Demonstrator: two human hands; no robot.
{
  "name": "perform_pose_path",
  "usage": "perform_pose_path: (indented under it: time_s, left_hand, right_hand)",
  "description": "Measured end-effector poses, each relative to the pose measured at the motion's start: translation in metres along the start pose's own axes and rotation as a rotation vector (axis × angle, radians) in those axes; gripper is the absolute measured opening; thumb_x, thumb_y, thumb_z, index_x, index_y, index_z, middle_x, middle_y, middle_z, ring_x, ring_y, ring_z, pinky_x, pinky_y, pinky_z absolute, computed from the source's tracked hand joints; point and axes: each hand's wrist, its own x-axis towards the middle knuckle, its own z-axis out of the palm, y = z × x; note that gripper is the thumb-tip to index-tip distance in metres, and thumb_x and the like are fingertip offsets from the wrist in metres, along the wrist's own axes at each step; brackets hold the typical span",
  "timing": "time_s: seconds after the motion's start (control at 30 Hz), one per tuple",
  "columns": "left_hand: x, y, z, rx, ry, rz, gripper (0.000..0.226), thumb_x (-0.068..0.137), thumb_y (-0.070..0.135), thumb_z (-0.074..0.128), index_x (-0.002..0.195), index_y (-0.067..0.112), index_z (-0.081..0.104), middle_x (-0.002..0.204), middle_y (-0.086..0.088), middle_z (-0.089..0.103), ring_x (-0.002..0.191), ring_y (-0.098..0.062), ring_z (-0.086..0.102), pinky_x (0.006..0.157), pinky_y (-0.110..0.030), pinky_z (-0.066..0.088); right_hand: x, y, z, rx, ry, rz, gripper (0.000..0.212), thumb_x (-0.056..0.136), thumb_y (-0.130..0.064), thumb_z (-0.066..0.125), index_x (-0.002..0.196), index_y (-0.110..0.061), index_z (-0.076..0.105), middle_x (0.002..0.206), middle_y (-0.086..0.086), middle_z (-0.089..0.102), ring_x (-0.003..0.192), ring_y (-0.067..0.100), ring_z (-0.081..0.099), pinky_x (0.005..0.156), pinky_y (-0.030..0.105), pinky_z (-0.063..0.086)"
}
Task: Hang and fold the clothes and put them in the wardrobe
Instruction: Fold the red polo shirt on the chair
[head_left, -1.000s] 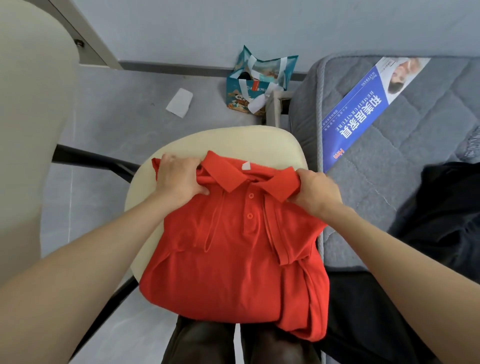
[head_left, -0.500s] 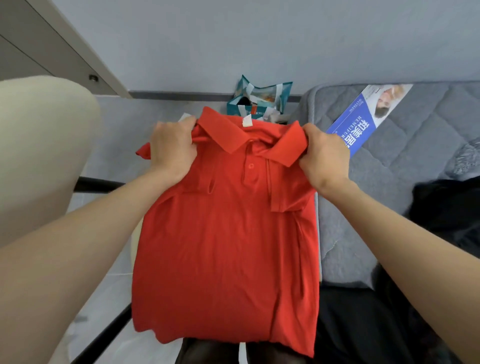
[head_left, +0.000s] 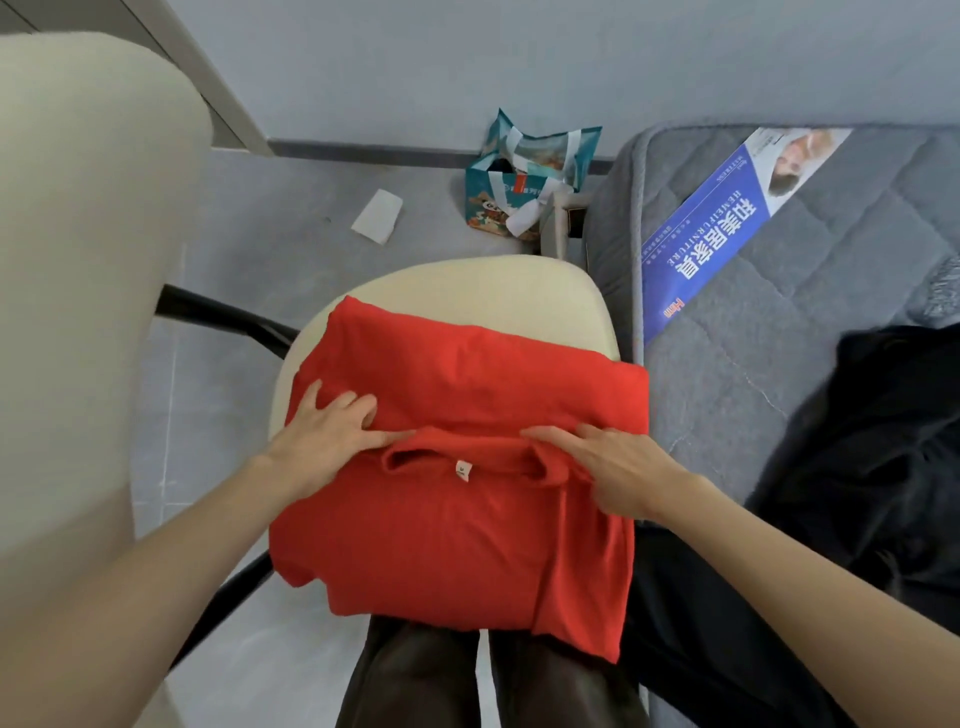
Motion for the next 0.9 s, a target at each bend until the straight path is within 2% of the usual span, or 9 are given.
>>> perform_pose_path:
  time_s: [0.13, 0.23, 0.33, 0.37, 0.43, 0.53, 0.63, 0.73, 0.9]
  left_hand:
    - [-0.007, 0.014, -0.002, 0.011, 0.34, 0.141, 0.06, 0.065, -0.004, 0.07, 0.106, 0.039, 0.072, 0.134, -0.003, 0.049, 0.117, -0.027, 0.048, 0.097, -0.045, 0.042]
    - [-0.003, 0.022, -0.006, 0.032, 0.174, 0.208, 0.04, 0.082, 0.008, 0.054, 0.106, 0.034, 0.072, 0.141, 0.004, 0.041, 0.125, -0.018, 0.041, 0.109, -0.04, 0.029]
    - [0.003, 0.027, -0.019, -0.023, 0.326, 0.163, 0.026, 0.078, 0.004, 0.061, 0.082, 0.026, 0.073, 0.112, 0.003, 0.059, 0.099, -0.019, 0.057, 0.096, -0.039, 0.039]
    - [0.008, 0.028, -0.025, -0.1, 0.426, 0.117, 0.024, 0.076, 0.001, 0.062, 0.082, 0.021, 0.072, 0.107, 0.0, 0.061, 0.095, -0.022, 0.059, 0.091, -0.039, 0.041]
    - [0.021, 0.029, -0.036, -0.232, 0.544, -0.036, 0.035, 0.08, 0.0, 0.058, 0.11, 0.016, 0.067, 0.124, -0.007, 0.056, 0.112, -0.028, 0.054, 0.095, -0.043, 0.04]
    - [0.045, 0.021, -0.053, -0.197, 0.396, -0.212, 0.054, 0.095, 0.02, 0.051, 0.146, 0.024, 0.033, 0.156, -0.008, 0.021, 0.143, -0.03, 0.02, 0.113, -0.053, 0.021]
    - [0.063, 0.006, -0.062, -0.151, 0.165, -0.248, 0.064, 0.097, 0.031, 0.048, 0.151, 0.031, 0.013, 0.155, -0.003, 0.02, 0.143, -0.028, 0.017, 0.111, -0.065, 0.004]
    - [0.071, -0.004, -0.065, -0.073, 0.155, -0.275, 0.061, 0.092, 0.022, 0.058, 0.145, 0.027, 0.028, 0.135, -0.004, 0.042, 0.126, -0.026, 0.041, 0.112, -0.062, 0.002]
    - [0.07, -0.013, -0.066, 0.023, 0.223, -0.338, 0.042, 0.09, 0.008, 0.053, 0.128, 0.019, 0.04, 0.112, -0.004, 0.059, 0.106, -0.026, 0.057, 0.106, -0.035, 0.026]
  right_hand:
    - [-0.002, -0.011, -0.002, 0.033, -0.118, -0.064, 0.073, 0.083, -0.012, 0.045, 0.14, -0.054, 0.029, 0.11, -0.004, 0.042, 0.107, 0.022, 0.048, 0.071, 0.032, 0.043]
    - [0.0, -0.016, -0.002, 0.112, -0.282, -0.02, 0.065, 0.083, -0.012, 0.047, 0.137, -0.047, 0.044, 0.122, 0.0, 0.05, 0.113, 0.022, 0.052, 0.085, 0.026, 0.043]
    - [0.007, -0.014, -0.016, 0.363, -0.279, 0.114, 0.05, 0.083, -0.012, 0.047, 0.124, -0.037, 0.061, 0.11, -0.003, 0.065, 0.081, 0.019, 0.07, 0.067, 0.017, 0.05]
    - [0.009, -0.012, -0.021, 0.433, -0.158, 0.153, 0.046, 0.082, -0.011, 0.046, 0.118, -0.034, 0.064, 0.099, -0.003, 0.069, 0.07, 0.017, 0.07, 0.064, 0.02, 0.053]
    - [0.014, -0.006, -0.028, 0.395, 0.223, 0.187, 0.039, 0.082, -0.01, 0.05, 0.113, -0.029, 0.065, 0.097, -0.005, 0.069, 0.085, 0.015, 0.066, 0.074, 0.027, 0.052]
    - [0.028, 0.008, -0.039, 0.319, 0.519, 0.259, 0.043, 0.081, -0.011, 0.057, 0.123, -0.023, 0.057, 0.121, -0.001, 0.056, 0.113, 0.023, 0.047, 0.083, 0.034, 0.044]
    - [0.046, 0.021, -0.048, 0.307, 0.281, 0.36, 0.058, 0.078, -0.022, 0.07, 0.131, -0.02, 0.047, 0.128, 0.007, 0.049, 0.118, 0.03, 0.043, 0.092, 0.039, 0.041]
    - [0.057, 0.024, -0.048, 0.233, 0.059, 0.39, 0.064, 0.071, -0.035, 0.079, 0.121, -0.014, 0.046, 0.12, 0.009, 0.056, 0.112, 0.031, 0.05, 0.084, 0.038, 0.043]
    - [0.062, 0.023, -0.057, 0.137, 0.075, 0.379, 0.05, 0.066, -0.035, 0.082, 0.105, -0.016, 0.057, 0.107, 0.007, 0.062, 0.102, 0.032, 0.058, 0.068, 0.033, 0.038]
